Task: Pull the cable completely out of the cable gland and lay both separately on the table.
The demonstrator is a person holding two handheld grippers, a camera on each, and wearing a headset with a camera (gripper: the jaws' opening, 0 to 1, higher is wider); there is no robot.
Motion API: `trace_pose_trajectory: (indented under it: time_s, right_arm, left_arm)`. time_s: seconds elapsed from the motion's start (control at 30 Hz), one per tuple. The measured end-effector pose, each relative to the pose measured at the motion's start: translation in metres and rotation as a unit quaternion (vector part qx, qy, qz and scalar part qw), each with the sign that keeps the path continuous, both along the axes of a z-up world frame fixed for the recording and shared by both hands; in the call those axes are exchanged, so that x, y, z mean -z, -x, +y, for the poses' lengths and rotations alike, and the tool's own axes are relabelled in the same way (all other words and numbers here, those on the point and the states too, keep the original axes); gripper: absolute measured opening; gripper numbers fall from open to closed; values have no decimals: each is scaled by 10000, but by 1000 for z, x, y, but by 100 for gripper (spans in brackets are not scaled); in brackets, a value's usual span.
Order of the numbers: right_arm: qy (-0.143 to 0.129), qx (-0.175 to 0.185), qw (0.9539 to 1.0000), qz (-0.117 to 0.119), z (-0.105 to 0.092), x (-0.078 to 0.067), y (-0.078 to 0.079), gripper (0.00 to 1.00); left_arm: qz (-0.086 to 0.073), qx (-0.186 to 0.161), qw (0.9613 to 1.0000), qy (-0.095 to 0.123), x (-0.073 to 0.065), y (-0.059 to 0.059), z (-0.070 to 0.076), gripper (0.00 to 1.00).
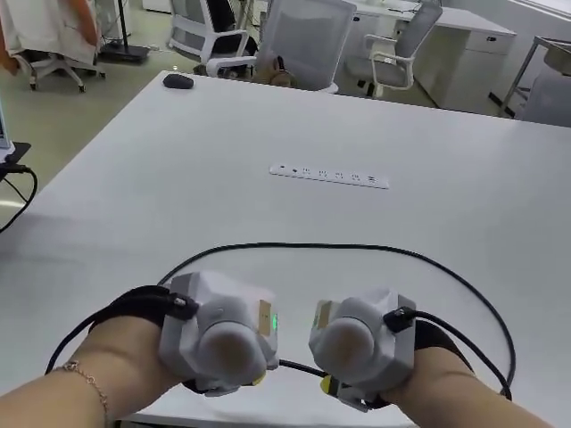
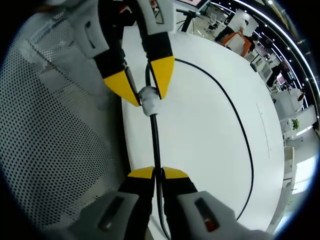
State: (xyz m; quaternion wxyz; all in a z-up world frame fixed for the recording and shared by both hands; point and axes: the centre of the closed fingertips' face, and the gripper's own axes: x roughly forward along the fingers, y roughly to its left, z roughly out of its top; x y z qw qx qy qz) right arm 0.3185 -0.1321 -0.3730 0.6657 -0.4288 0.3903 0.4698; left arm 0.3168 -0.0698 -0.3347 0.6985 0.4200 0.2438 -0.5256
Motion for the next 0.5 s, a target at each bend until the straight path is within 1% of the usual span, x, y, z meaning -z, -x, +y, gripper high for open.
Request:
trace_pose_trajectory:
  time_s: [0.07,0.2,0.4,0.43,0.5]
  right_arm:
    - [128,114,9998,67,-7,3,0,4]
    - [406,305,9986,145,-21,8,1,4]
    - [607,583,9962,222,-34,12,0,4]
    - [668,602,9957,223,-37,12,0,4]
    - [693,622,9954,246,-38,13,1,5]
  left_arm:
    - [-19,21,10000,-63,1,0,1,16]
    - [-19,5,10000,-42,1,0,1,16]
    - [-15,-17,10000,-43,1,-1,2,16]
    - [-15,-22,10000,-44,1,-1,2,16]
    - [-13,-24,10000,-33,1,-1,1,16]
